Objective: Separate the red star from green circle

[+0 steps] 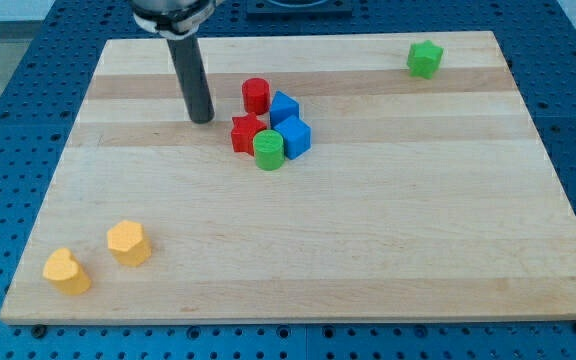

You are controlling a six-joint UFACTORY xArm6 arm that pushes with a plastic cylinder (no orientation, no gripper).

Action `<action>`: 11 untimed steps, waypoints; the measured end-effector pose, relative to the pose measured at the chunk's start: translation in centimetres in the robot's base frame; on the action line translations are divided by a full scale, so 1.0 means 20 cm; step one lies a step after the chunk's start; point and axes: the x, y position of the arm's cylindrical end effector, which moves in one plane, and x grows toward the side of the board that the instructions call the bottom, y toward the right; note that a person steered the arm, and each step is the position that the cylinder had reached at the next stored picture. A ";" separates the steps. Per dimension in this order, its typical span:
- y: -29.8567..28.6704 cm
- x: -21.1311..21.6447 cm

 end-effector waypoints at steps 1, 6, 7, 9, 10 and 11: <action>0.10 -0.11; 0.25 0.29; 0.25 0.29; 0.18 0.51; 0.18 0.52; 0.18 0.52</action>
